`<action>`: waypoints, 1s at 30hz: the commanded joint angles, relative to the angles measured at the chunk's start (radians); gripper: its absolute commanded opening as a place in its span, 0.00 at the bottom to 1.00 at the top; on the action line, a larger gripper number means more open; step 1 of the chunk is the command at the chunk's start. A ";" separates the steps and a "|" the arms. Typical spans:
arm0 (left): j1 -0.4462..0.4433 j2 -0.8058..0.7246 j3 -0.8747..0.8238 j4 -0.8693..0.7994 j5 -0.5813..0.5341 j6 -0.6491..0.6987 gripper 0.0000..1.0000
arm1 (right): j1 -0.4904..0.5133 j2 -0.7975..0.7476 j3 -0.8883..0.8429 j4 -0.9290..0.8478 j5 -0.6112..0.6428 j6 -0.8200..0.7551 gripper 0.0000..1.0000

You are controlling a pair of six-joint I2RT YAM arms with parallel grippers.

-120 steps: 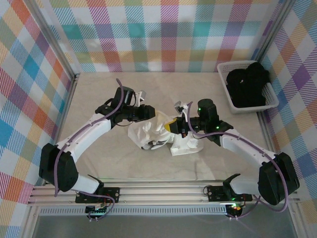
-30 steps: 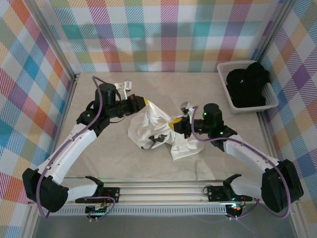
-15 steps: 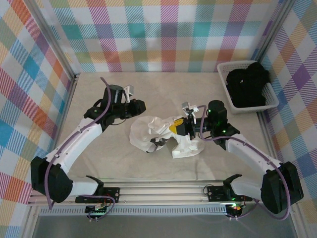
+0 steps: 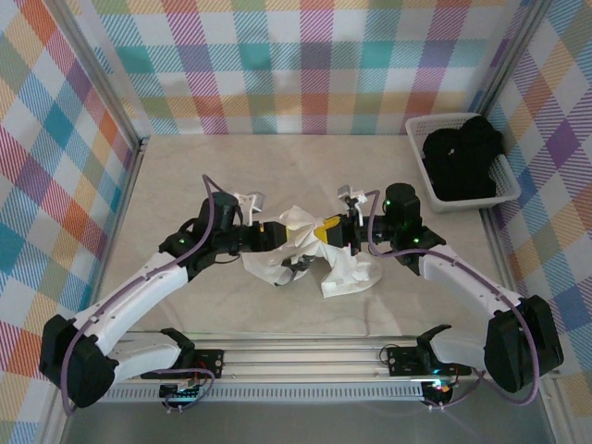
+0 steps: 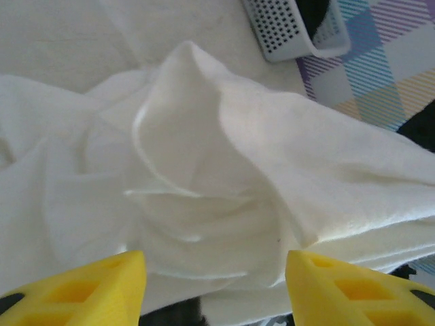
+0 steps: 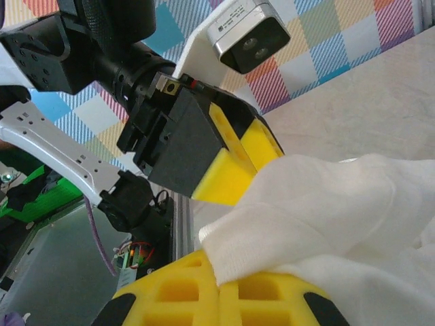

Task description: Fold the inside-out t-shirt

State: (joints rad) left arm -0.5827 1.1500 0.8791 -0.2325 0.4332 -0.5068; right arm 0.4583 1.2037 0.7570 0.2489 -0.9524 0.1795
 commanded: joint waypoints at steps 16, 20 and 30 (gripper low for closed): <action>-0.046 0.076 0.032 0.082 0.118 0.065 0.44 | -0.006 -0.003 0.049 -0.050 0.024 -0.025 0.00; -0.046 0.084 0.023 0.148 0.196 0.036 0.37 | -0.006 0.001 0.051 -0.050 0.029 -0.026 0.00; -0.046 0.018 0.036 0.171 0.179 0.065 0.00 | -0.018 -0.018 0.060 -0.157 0.114 -0.074 0.00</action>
State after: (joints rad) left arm -0.6201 1.2282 0.8886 -0.1005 0.6014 -0.4664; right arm 0.4522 1.2034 0.7784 0.1520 -0.8864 0.1513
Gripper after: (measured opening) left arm 0.049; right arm 0.041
